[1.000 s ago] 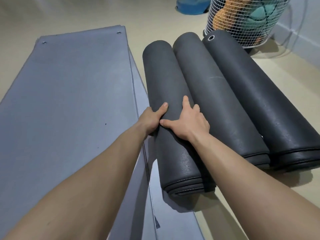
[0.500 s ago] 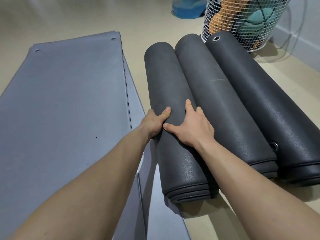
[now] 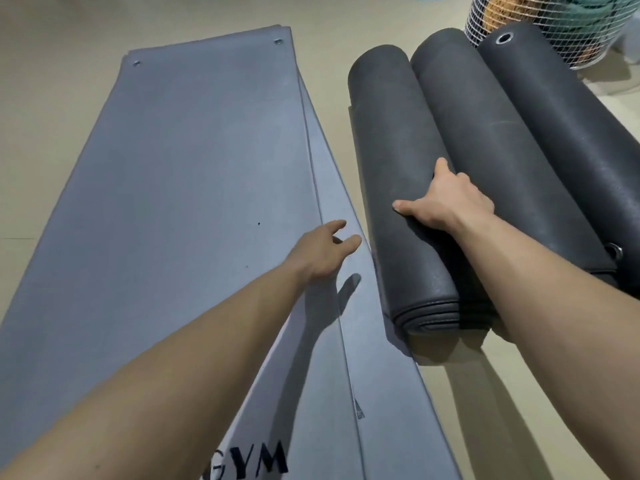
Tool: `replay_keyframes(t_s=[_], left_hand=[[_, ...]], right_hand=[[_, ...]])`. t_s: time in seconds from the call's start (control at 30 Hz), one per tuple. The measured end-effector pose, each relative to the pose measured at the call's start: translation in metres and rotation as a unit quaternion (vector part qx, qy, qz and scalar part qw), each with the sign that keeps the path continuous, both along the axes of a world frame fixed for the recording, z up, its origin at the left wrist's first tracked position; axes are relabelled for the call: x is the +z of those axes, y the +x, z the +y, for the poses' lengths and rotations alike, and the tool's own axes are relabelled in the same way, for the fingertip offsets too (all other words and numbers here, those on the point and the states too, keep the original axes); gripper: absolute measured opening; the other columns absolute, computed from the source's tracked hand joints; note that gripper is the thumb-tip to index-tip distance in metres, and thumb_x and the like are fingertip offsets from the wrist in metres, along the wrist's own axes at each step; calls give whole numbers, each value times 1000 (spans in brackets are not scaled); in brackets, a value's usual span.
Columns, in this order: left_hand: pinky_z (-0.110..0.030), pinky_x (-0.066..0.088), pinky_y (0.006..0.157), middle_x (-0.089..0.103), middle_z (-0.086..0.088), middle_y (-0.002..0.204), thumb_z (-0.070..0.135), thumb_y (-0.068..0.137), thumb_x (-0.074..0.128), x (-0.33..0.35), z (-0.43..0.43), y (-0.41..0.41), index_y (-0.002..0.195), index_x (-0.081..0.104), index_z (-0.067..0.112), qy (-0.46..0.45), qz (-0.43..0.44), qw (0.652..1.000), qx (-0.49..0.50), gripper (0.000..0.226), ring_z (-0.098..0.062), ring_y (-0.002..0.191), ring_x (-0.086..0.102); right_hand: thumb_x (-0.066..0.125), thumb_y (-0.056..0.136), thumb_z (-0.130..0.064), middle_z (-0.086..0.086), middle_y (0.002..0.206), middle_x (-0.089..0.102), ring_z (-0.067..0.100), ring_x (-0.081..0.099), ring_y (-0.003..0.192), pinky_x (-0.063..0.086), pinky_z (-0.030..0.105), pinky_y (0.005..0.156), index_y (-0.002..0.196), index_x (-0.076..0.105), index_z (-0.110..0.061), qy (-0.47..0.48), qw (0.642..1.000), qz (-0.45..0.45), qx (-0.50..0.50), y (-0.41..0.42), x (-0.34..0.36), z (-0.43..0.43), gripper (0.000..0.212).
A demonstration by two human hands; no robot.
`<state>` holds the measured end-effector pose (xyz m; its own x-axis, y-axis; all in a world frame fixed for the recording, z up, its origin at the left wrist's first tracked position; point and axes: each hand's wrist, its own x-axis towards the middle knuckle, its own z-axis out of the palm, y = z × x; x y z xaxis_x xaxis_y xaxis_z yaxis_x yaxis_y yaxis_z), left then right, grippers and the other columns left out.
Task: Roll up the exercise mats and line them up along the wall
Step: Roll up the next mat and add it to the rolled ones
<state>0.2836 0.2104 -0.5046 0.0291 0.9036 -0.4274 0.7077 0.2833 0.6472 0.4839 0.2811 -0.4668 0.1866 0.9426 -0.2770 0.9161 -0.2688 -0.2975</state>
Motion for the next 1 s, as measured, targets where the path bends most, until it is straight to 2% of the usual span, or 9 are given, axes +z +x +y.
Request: replay_keyframes(t_s=[0.1, 0.2, 0.3, 0.4, 0.5, 0.57, 0.8, 0.87, 1.0], left_hand=[[-38, 44, 110, 58, 2, 148, 49, 103, 53, -3, -50, -53, 158, 39, 26, -3, 80, 996, -29, 62, -22, 132, 56], [-41, 46, 106, 54, 4, 148, 48, 100, 54, -12, -104, -110, 155, 42, 27, 0, 178, 981, -79, 60, -20, 132, 53], [-42, 48, 104, 43, 8, 156, 48, 98, 55, -20, -168, -162, 146, 49, 26, 17, 245, 960, -138, 54, -19, 137, 45], [-43, 49, 106, 25, 5, 168, 52, 96, 56, -28, -242, -208, 153, 40, 26, 21, 280, 940, -193, 64, -22, 149, 30], [-43, 55, 101, 35, -6, 165, 60, 88, 61, -38, -311, -244, 152, 44, 19, 58, 306, 919, -242, 78, -30, 144, 43], [-44, 49, 109, 37, -10, 164, 69, 84, 57, -44, -349, -261, 154, 43, 17, 60, 314, 912, -256, 88, -32, 144, 44], [-52, 34, 120, 14, -9, 172, 80, 70, 66, -43, -412, -293, 160, 16, 25, 23, 332, 893, -303, 117, -37, 153, 22], [-52, 40, 116, 14, -12, 171, 69, 77, 71, -36, -419, -294, 160, 17, 24, 4, 342, 889, -306, 109, -39, 153, 22], [-47, 64, 78, 55, -17, 146, 58, 88, 54, -28, -426, -300, 135, 48, 19, 93, 316, 875, -355, 61, -37, 126, 59]], right_hand=[[67, 92, -44, 20, 155, 40, 43, 40, 140, 30, 59, 116, 160, 23, -22, 86, 985, -133, 65, -35, -2, -20, 85], [64, 94, -35, 15, 152, 44, 38, 42, 137, 25, 57, 117, 164, 14, -25, 160, 950, -198, 184, -85, -23, -65, 86], [51, 102, -43, 13, 152, 48, 37, 46, 136, 27, 55, 116, 162, 24, -24, 155, 921, -172, 314, -140, -53, -118, 68], [58, 97, -42, 13, 139, 61, 38, 58, 123, 37, 55, 109, 149, 49, -18, 152, 889, -130, 412, -188, -72, -187, 59], [61, 91, -47, 12, 128, 62, 37, 60, 110, 44, 50, 97, 137, 54, -12, 121, 849, -99, 504, -217, -86, -263, 59], [53, 93, -49, 14, 128, 53, 36, 52, 107, 44, 48, 88, 132, 48, -10, 93, 826, -86, 549, -224, -90, -311, 55], [59, 79, -71, 22, 148, 36, 42, 38, 128, 42, 57, 98, 143, 39, -5, 20, 738, -136, 661, -226, -86, -399, 94], [62, 76, -68, 20, 142, 39, 41, 42, 121, 46, 54, 92, 141, 39, -5, 10, 727, -150, 670, -229, -80, -398, 93], [53, 79, -65, 11, 125, 47, 34, 47, 108, 53, 48, 79, 133, 40, -13, -40, 704, -127, 698, -238, -60, -388, 76]])
